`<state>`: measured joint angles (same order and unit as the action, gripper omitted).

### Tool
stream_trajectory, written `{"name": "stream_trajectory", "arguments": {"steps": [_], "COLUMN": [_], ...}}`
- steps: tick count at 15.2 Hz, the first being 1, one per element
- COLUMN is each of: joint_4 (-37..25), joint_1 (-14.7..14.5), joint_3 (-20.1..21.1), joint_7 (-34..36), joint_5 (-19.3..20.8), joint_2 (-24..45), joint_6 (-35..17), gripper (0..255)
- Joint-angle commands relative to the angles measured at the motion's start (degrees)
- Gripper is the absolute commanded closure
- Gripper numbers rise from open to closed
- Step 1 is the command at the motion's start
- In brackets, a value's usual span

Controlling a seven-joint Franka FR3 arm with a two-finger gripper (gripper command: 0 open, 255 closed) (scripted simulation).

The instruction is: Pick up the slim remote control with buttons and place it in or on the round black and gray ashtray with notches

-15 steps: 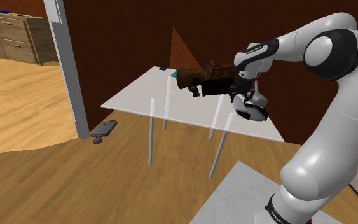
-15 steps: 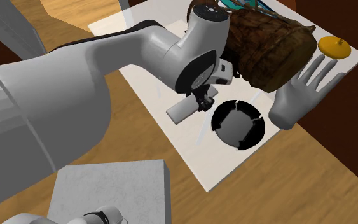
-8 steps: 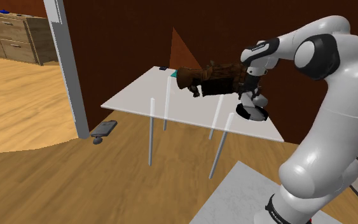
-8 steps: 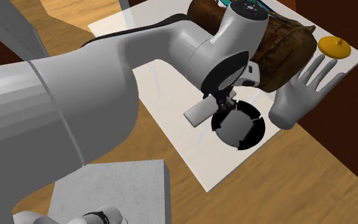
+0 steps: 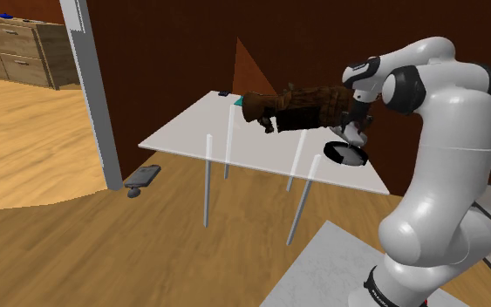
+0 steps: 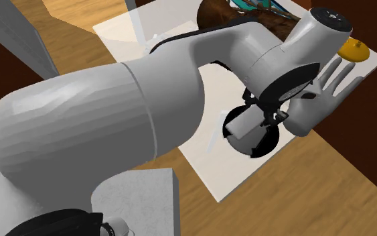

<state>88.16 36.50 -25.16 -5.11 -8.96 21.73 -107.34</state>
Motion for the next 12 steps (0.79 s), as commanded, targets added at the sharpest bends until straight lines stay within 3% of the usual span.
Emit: {"name": "stream_trajectory", "arguments": {"steps": [1, 12], "joint_4": [-5.7, 0.3], "joint_1": [2.5, 2.4], "joint_3": [-0.1, 0.5], "joint_7": [-2.2, -2.9], "joint_5": [-1.6, -2.6], "joint_2": [4.0, 5.8], "joint_6": [1.9, -5.6], "gripper": [255, 255]}}
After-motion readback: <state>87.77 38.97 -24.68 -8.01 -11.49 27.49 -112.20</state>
